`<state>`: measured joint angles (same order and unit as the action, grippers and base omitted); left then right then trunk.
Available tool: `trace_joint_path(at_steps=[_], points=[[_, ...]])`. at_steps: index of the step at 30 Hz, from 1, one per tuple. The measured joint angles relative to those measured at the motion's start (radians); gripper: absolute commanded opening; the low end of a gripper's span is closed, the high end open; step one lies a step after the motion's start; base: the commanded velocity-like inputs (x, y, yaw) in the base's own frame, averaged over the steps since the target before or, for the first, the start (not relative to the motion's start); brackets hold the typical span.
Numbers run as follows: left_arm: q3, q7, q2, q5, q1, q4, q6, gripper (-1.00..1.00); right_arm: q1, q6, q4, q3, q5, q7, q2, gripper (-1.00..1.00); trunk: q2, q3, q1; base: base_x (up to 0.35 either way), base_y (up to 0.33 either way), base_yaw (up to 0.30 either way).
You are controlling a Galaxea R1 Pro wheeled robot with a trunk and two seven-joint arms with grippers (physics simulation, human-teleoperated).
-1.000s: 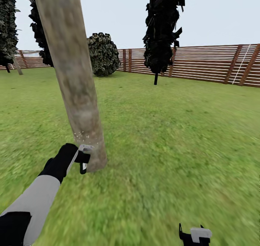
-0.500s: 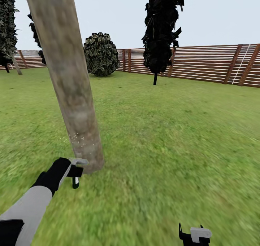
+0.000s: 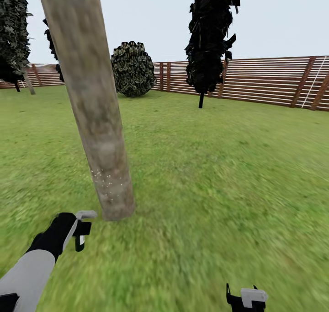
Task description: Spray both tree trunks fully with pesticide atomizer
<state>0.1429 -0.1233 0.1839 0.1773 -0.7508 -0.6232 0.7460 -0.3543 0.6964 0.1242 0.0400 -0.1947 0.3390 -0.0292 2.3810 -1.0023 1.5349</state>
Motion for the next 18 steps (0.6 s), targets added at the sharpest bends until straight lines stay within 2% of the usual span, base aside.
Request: trace_joint_path(at_steps=[1,2,3,5,8,10,11,12,13,14,16,18], points=[[0.000,0.000,-0.012,0.001,0.001,0.000,0.000,-1.00,0.000,0.000,0.000,0.000,0.000,0.000,0.000,1.00,0.000,0.000,0.000,0.332,0.000,0.022],[0.000,0.000,-0.042,0.002,0.002,-0.003,0.000,-1.00,0.000,0.000,0.000,0.000,0.000,0.001,-0.001,1.00,0.000,0.000,0.000,0.335,0.000,0.011],[0.000,0.000,-0.055,0.001,0.002,-0.003,0.000,-1.00,0.000,0.000,0.000,0.000,0.000,0.001,-0.001,1.00,0.000,0.000,0.000,0.337,0.000,0.006],[0.001,0.001,-0.061,0.009,0.002,-0.004,0.000,-1.00,0.000,0.000,0.000,0.000,0.000,0.001,-0.001,1.00,0.000,0.000,0.000,0.338,0.002,0.003],[-0.003,0.001,-0.060,0.013,0.002,-0.004,-0.008,-1.00,0.000,0.000,0.000,0.000,0.000,0.003,-0.002,1.00,0.000,0.000,0.000,0.337,0.085,0.001],[0.002,0.000,-0.046,0.018,0.002,0.000,-0.035,-1.00,0.000,0.000,0.000,0.000,0.000,0.003,-0.002,1.00,0.000,0.000,0.000,0.199,0.073,0.000],[0.004,0.000,-0.029,0.025,0.003,0.005,-0.044,-1.00,0.000,0.000,0.000,0.000,0.000,0.003,-0.002,1.00,0.000,0.000,0.000,0.044,0.016,0.000],[0.003,0.000,0.007,0.025,0.016,0.012,-0.052,-1.00,0.000,0.000,0.000,0.000,0.000,0.003,-0.002,1.00,0.000,0.000,0.000,0.023,0.008,0.000],[0.003,0.000,0.022,0.024,0.033,0.014,-0.057,-1.00,0.000,0.000,0.001,0.000,0.000,0.003,-0.002,1.00,0.000,0.000,0.000,0.014,0.005,0.000],[0.001,0.000,0.026,0.017,0.042,0.015,-0.062,-1.00,0.000,0.000,0.001,0.000,0.000,0.003,-0.002,1.00,0.000,0.000,0.000,0.007,0.003,0.004],[0.000,0.001,0.025,0.014,0.054,0.017,-0.082,-1.00,0.000,0.000,0.001,0.000,0.000,0.003,-0.002,1.00,0.000,0.000,0.000,0.003,0.001,0.099],[0.000,0.002,-0.012,0.001,0.059,0.019,-0.097,-1.00,0.000,0.000,0.001,0.000,0.000,0.003,-0.002,1.00,0.000,0.000,0.000,0.001,0.000,0.236]])
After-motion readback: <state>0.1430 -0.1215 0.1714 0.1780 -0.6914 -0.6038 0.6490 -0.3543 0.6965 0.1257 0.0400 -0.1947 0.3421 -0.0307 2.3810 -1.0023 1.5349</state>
